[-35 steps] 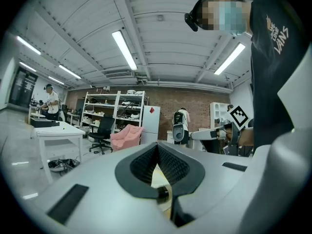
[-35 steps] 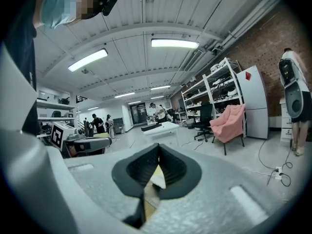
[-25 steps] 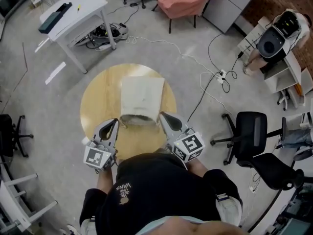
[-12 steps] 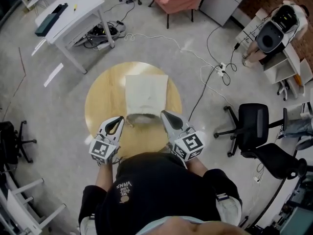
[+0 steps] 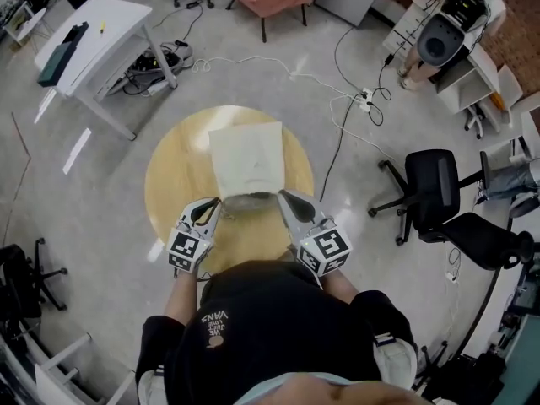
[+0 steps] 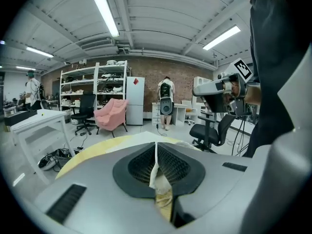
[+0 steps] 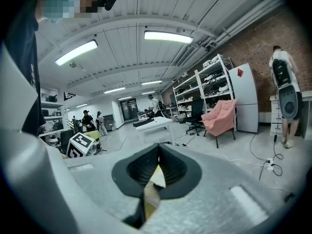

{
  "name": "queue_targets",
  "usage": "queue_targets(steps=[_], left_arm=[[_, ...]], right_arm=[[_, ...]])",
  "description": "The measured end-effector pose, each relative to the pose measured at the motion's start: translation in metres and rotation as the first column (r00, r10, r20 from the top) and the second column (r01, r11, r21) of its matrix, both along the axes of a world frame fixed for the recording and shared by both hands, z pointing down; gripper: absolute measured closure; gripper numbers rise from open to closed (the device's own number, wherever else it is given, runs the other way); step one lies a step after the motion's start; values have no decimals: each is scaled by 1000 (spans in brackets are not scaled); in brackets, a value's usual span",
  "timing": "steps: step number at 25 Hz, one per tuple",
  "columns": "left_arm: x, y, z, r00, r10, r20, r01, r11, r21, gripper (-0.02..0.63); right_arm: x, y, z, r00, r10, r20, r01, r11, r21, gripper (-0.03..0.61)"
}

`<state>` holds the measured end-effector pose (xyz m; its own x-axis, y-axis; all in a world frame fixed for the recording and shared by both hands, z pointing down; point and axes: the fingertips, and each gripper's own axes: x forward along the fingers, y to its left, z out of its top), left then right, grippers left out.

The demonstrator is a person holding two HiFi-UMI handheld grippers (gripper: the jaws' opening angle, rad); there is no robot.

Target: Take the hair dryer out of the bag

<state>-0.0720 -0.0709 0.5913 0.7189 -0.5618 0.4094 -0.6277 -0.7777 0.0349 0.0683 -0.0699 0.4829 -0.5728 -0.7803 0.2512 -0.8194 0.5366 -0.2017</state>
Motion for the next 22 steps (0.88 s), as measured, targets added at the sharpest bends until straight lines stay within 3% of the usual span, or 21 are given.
queue_targets(steps=[2,4,11,22], left_arm=[[2,-2,11,1000,21,18,-21,1000,-16,604],[2,-3,22,998,39,39,-37,998,-42,552],[1,-2,58,991,99,95,-89,990,-112,466],[10,-9,98,962,209,179,-172,964,-201,439]], right_arm=[[-1,0,2,1000,17,-5,-17,1000,-3,580],[-3,1,3,999,33,-8,-33,999,-6,580],[-11,3,9,998,64,-25,-65,998,-17,580],[-27,11,27,996,52,-74,-56,996,-63,580]])
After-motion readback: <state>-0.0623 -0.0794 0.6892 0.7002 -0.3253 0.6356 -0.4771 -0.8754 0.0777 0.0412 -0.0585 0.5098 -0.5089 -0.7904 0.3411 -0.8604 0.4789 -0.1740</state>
